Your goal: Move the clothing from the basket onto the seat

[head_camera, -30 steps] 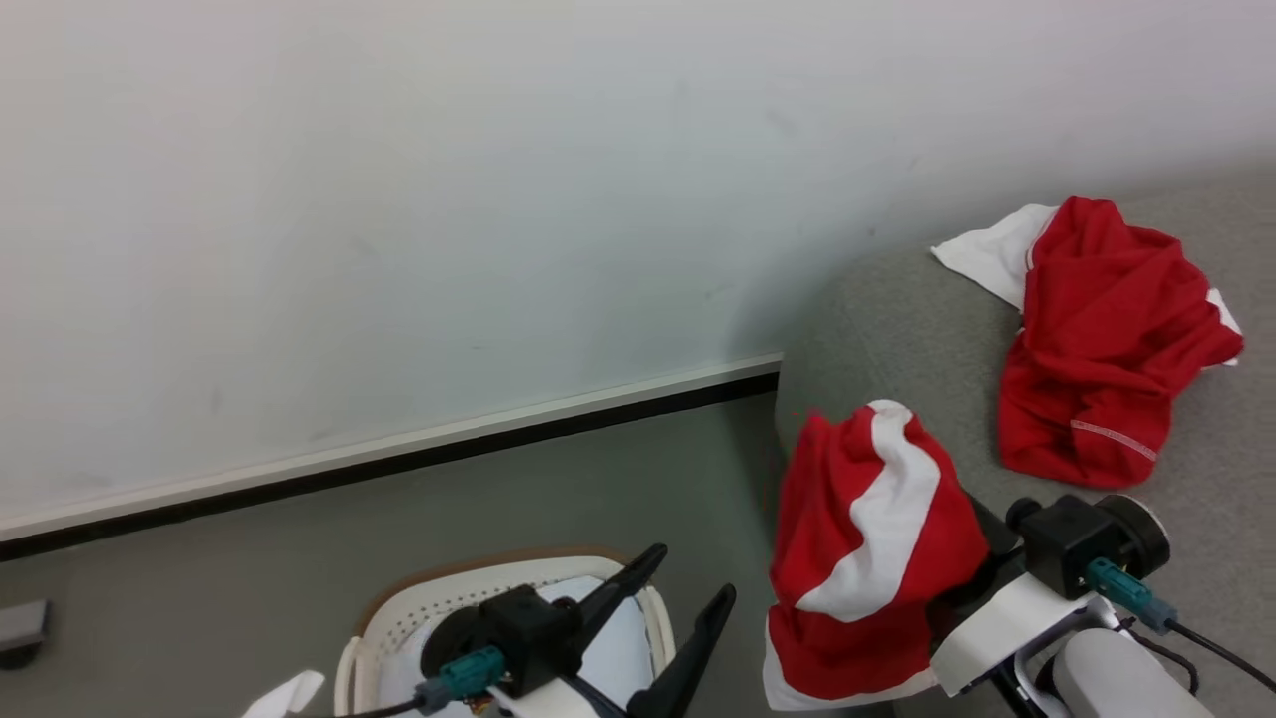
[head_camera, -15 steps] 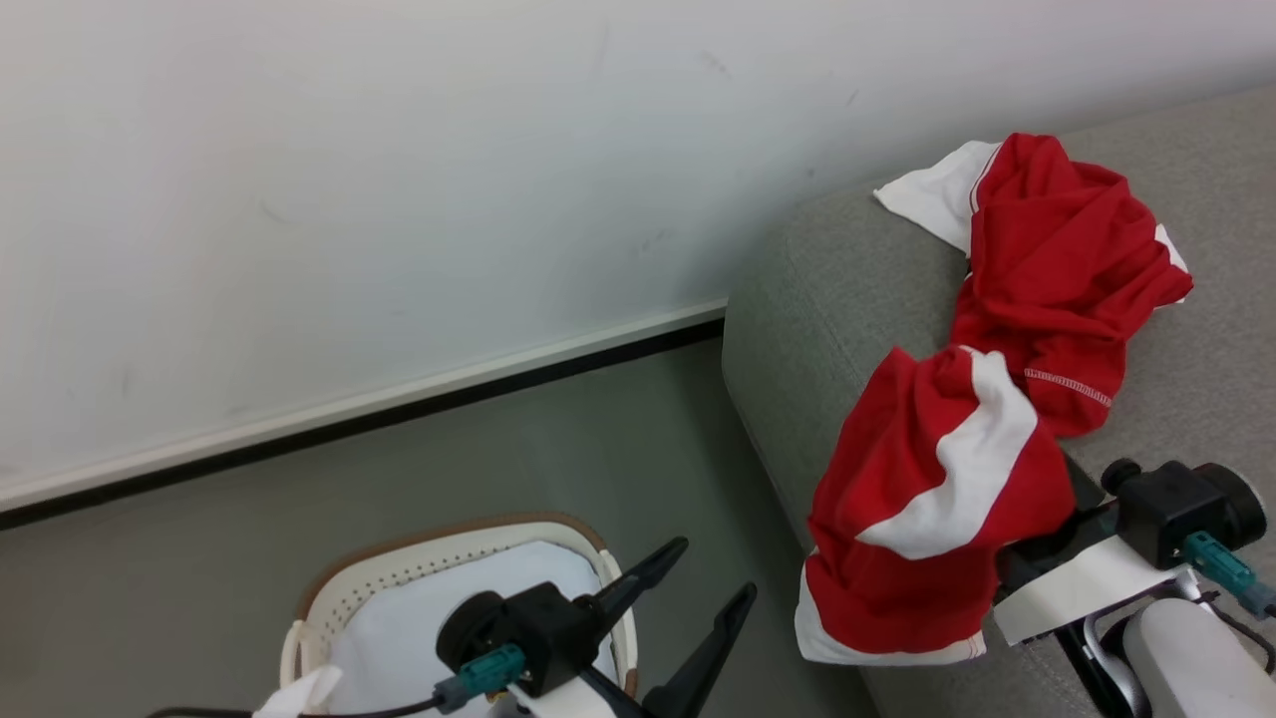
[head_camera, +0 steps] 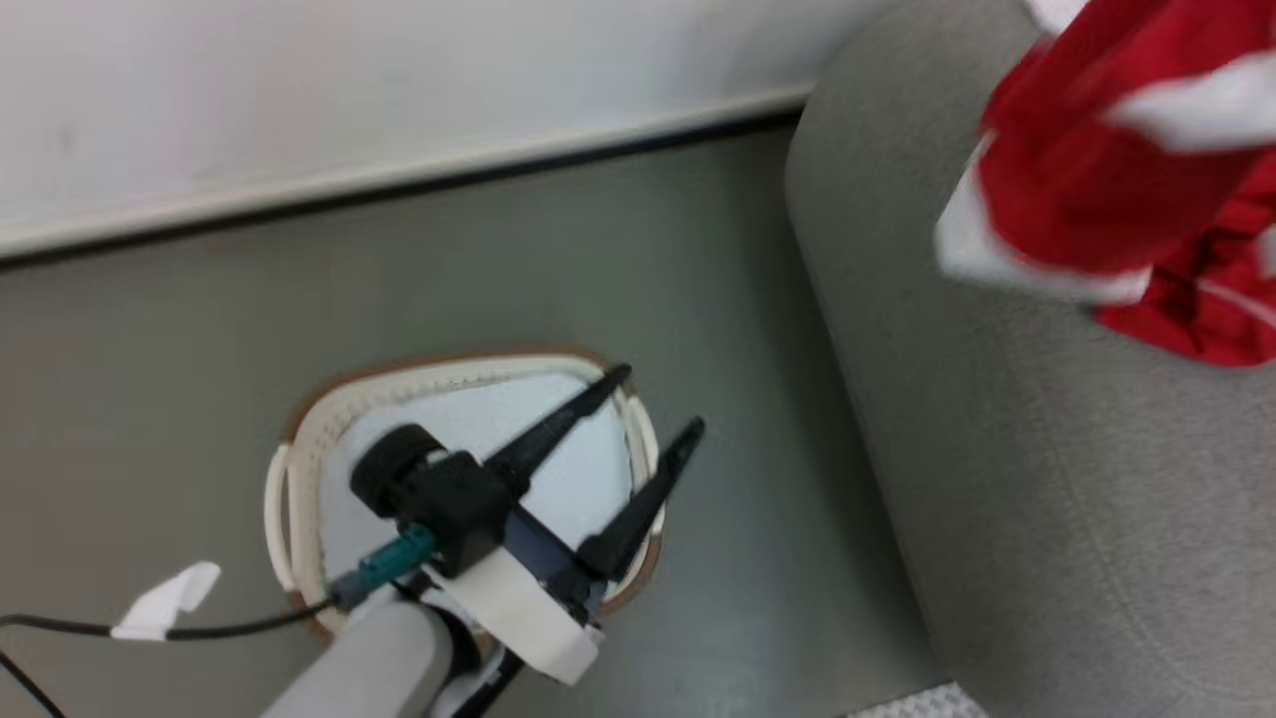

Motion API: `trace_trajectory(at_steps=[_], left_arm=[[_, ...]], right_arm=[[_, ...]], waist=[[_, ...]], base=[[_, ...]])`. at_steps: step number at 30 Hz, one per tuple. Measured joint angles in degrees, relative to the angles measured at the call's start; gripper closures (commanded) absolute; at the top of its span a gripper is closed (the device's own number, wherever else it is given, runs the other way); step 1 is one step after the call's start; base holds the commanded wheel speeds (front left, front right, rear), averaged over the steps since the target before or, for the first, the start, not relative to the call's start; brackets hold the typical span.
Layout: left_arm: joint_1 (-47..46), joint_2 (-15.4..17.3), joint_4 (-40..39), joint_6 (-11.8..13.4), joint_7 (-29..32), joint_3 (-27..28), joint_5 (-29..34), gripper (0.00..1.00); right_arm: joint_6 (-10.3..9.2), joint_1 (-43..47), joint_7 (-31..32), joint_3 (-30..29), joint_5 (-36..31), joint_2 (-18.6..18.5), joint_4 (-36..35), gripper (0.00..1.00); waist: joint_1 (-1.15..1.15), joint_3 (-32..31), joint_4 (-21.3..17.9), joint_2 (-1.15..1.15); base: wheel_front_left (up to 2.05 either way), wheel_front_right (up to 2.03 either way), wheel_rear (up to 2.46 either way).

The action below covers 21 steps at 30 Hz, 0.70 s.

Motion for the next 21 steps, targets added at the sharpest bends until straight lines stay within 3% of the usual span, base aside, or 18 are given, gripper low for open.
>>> trace_trajectory(at_steps=[3,8,13,16,21], left_arm=[[-1.4,0.8,-0.9,0.0,-1.0,1.4,-0.1,0.0],[-2.7,2.8,-2.1,-0.1,-2.2,2.5,-0.3,0.0],[-3.5,4.3,-4.0,-0.3,-2.5,3.1,-0.6,0.0],[-3.9,4.9,-4.7,-0.3,-2.4,3.8,-0.8,0.0],[-4.0,5.9,-5.1,0.1,-1.9,3.8,-0.7,0.0]], right_arm=[[0.0,-7.2,3.7,-8.3,-0.6,-2.3,1.0,1.0],[0.0,-17.2,8.6,-19.3,-7.1,-6.8,3.2,1.0],[0.0,-19.7,11.2,-28.5,-15.6,-8.6,5.3,1.0],[0.0,-19.1,10.6,-34.9,-19.8,-5.6,7.4,1.0],[0.0,-15.9,5.7,-45.2,-26.1,3.9,11.8,1.0]], waist=[[0.0,4.1,1.5,0.0],[0.0,10.3,4.1,0.0],[0.0,15.0,6.8,0.0],[-0.01,17.6,7.9,0.0],[-0.01,20.6,8.7,0.0]], base=[[0.0,0.0,0.0],[0.0,0.0,0.0],[0.0,0.0,0.0],[0.0,0.0,0.0],[0.0,0.0,0.0]])
